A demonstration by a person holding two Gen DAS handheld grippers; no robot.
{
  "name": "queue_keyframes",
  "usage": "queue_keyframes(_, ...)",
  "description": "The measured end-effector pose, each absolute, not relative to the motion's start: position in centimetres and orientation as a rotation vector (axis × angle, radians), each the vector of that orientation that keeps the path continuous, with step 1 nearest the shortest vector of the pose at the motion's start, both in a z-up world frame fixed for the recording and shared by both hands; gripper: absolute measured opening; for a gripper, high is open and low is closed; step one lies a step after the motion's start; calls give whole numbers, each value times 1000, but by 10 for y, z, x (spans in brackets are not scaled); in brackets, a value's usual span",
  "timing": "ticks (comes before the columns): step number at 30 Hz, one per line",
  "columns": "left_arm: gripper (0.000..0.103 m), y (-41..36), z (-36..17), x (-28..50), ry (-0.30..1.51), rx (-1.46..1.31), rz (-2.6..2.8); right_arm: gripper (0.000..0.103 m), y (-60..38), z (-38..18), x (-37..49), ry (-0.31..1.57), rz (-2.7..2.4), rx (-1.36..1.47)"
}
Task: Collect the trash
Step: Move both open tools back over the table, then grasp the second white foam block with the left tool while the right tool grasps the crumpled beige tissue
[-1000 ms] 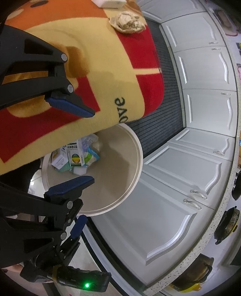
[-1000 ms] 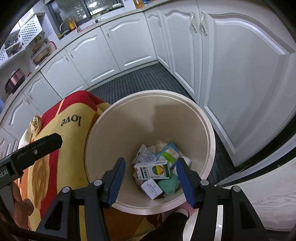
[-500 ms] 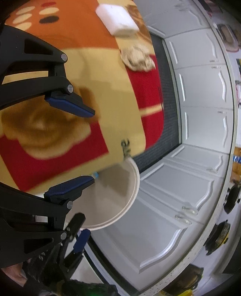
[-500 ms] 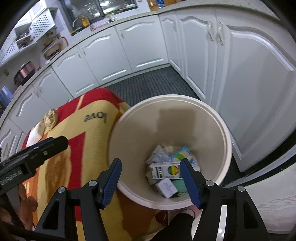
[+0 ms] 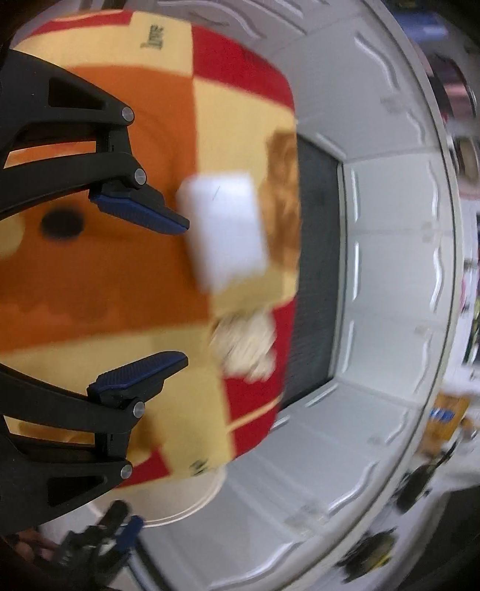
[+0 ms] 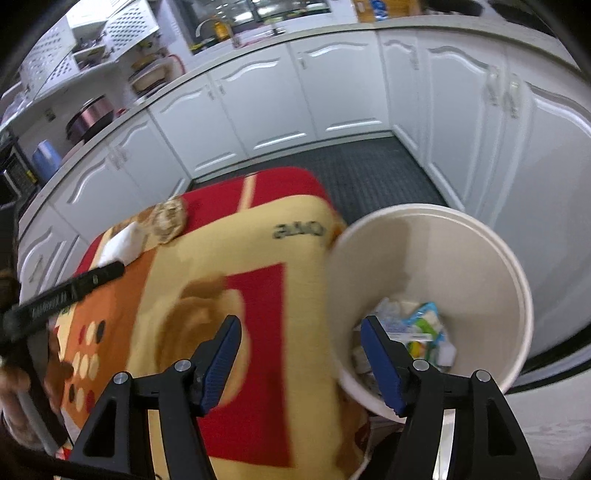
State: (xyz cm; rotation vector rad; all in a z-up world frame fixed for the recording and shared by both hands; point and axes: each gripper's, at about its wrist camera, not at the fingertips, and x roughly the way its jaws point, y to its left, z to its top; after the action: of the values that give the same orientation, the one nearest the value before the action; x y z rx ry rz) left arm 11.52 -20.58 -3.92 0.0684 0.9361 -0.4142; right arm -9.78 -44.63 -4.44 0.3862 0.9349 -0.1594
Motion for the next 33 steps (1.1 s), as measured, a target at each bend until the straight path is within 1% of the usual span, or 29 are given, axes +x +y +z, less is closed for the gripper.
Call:
queue_keyframes(1, 69, -196, -38, 123, 937, 60, -414, 67, -439, -44, -90, 938, -144, 376)
queue_keyframes(3, 74, -184, -39, 136, 952, 60, -444, 69, -429, -43, -76, 939, -117, 364)
queue_keyframes(5, 76, -177, -41, 144, 954, 72, -472, 70, -420, -43, -60, 936, -91, 355)
queue_keyframes(12, 76, -175, -52, 154, 961, 174, -536, 74, -401, -52, 15, 951, -10, 335)
queue_keyframes(19, 76, -163, -50, 167, 967, 157, -532, 74, -379, -72, 87, 982, 56, 354)
queue_keyframes(20, 76, -162, -51, 169, 973, 148, -525, 72, -377, -76, 95, 984, 67, 364)
queue_keyframes(21, 76, -162, -52, 171, 981, 136, -522, 67, -377, -79, 100, 986, 68, 378)
queue_keyframes(22, 76, -162, -52, 173, 988, 124, -522, 45, -378, -81, 103, 986, 70, 393)
queue_keyframes(23, 76, -163, -52, 175, 993, 113, -523, 37, -377, -83, 105, 987, 79, 413)
queue_keyframes(29, 76, -170, -53, 186, 1012, 35, -528, 35, -377, -64, 83, 944, 88, 344)
queue_keyframes(33, 77, -179, -46, 186, 990, 74, -585, 35, -383, -54, 63, 936, 85, 305)
